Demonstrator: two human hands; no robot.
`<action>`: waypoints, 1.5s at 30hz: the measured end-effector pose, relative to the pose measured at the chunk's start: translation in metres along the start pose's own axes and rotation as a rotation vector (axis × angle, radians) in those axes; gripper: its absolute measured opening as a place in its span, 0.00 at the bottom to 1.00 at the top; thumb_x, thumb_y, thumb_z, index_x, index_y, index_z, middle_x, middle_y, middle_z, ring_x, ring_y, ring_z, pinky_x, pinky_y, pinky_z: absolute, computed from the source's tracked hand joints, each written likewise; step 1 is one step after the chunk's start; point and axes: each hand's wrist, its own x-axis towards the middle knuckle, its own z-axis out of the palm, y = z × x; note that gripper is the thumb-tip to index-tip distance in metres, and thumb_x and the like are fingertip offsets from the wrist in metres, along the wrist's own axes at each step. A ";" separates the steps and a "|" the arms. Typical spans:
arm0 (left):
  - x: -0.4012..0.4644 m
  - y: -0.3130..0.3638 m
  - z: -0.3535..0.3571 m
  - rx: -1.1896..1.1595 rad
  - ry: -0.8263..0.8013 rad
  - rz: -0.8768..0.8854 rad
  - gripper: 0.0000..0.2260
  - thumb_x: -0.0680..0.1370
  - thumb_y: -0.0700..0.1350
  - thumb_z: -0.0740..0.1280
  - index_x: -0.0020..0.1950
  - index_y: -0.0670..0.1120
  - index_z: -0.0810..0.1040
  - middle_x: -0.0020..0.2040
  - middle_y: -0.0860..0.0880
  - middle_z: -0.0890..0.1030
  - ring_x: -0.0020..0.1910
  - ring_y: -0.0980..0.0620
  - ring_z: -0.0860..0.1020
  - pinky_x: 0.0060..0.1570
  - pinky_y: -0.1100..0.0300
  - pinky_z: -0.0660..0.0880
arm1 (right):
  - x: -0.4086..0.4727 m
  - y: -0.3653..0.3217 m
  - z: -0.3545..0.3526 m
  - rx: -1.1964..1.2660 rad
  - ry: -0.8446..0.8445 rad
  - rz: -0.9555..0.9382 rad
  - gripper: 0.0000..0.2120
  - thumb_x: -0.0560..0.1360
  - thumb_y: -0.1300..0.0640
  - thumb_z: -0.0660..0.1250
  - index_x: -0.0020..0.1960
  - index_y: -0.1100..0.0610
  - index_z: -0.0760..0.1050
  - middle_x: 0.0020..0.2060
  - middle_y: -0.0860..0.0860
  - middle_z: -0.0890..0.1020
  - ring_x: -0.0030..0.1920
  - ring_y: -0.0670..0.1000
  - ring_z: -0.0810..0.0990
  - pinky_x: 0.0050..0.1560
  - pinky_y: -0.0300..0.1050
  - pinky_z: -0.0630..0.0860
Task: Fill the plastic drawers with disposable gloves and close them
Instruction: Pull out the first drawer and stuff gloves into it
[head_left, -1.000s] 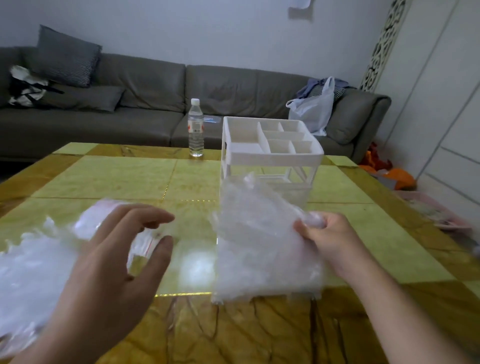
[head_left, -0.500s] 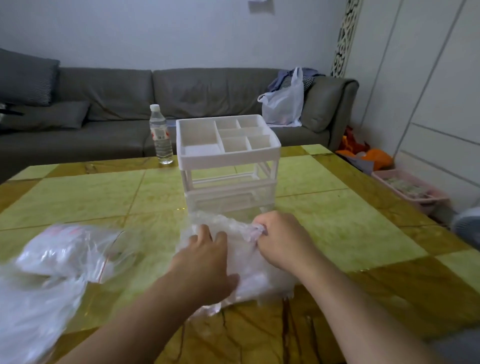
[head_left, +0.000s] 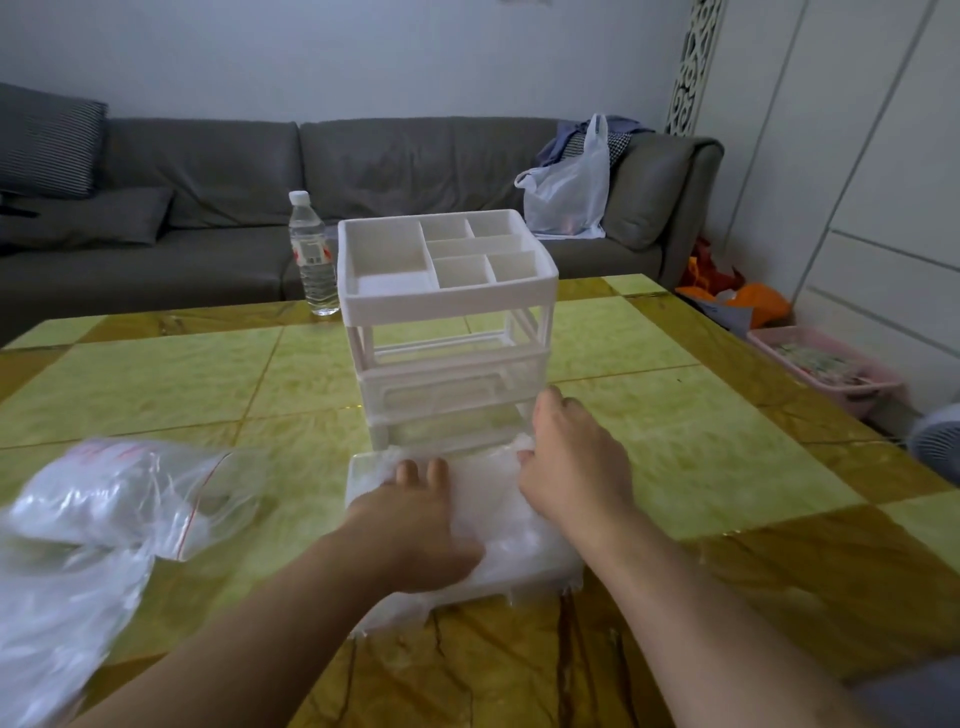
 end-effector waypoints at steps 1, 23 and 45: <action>0.000 0.001 0.001 0.005 0.010 0.004 0.37 0.76 0.66 0.59 0.78 0.47 0.53 0.73 0.43 0.64 0.70 0.41 0.70 0.62 0.48 0.73 | -0.001 -0.005 -0.005 0.011 0.026 -0.032 0.16 0.80 0.55 0.72 0.63 0.54 0.69 0.54 0.51 0.78 0.50 0.54 0.80 0.43 0.48 0.75; 0.004 0.001 0.010 -0.314 0.023 -0.015 0.44 0.75 0.62 0.69 0.82 0.50 0.48 0.75 0.41 0.57 0.76 0.40 0.57 0.77 0.49 0.60 | -0.005 -0.030 0.027 -0.053 -0.717 0.004 0.46 0.70 0.54 0.78 0.81 0.48 0.54 0.77 0.56 0.55 0.79 0.61 0.58 0.75 0.58 0.69; -0.026 -0.002 -0.004 -0.305 0.007 0.026 0.29 0.80 0.55 0.68 0.74 0.44 0.61 0.54 0.46 0.83 0.49 0.51 0.80 0.47 0.60 0.75 | -0.006 -0.028 0.023 0.005 -0.738 0.015 0.50 0.74 0.52 0.77 0.85 0.48 0.48 0.82 0.57 0.47 0.82 0.62 0.51 0.80 0.63 0.61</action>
